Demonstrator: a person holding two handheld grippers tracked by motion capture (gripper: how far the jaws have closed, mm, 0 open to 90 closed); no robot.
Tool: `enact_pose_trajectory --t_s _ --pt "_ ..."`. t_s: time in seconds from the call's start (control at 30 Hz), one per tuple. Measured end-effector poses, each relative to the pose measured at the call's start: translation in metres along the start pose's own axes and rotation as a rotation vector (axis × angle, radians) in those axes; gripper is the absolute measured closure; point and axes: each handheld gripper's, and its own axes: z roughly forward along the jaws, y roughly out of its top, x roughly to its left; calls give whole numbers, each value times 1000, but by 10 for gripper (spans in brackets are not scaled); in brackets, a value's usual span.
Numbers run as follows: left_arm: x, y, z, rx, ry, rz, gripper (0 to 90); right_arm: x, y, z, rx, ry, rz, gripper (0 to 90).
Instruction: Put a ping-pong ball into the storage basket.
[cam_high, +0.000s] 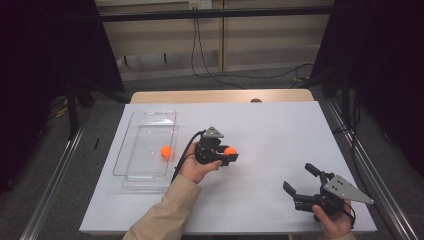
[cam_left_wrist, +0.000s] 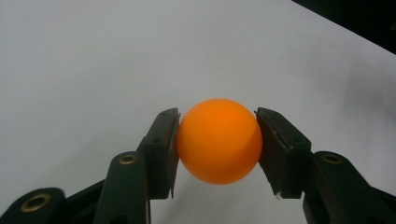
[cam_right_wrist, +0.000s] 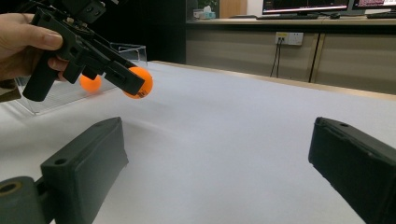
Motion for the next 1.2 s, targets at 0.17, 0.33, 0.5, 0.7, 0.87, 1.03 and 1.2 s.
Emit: enact_pose_trajectory --t_s 0.17,0.33,0.5,0.7,0.87,1.03,1.2 --pt "1 1 -2 -1 2 -2 510 0 0 0 -1 0 -1 34" --pt "3 1 -5 -11 5 -10 510 0 0 0 -1 1 -2 35" --pt "5 1 -8 -6 7 -12 510 0 0 0 -1 1 0 34" --pt "7 2 -10 -12 9 -20 510 0 0 0 -2 1 -2 35" --pt "9 2 -13 -12 13 -27 510 0 0 0 -1 2 -3 35" --pt "10 2 -15 -14 11 -32 510 0 0 0 -1 2 -4 35" --pt "12 2 -17 -15 14 -35 510 1 0 0 1 3 -4 35"
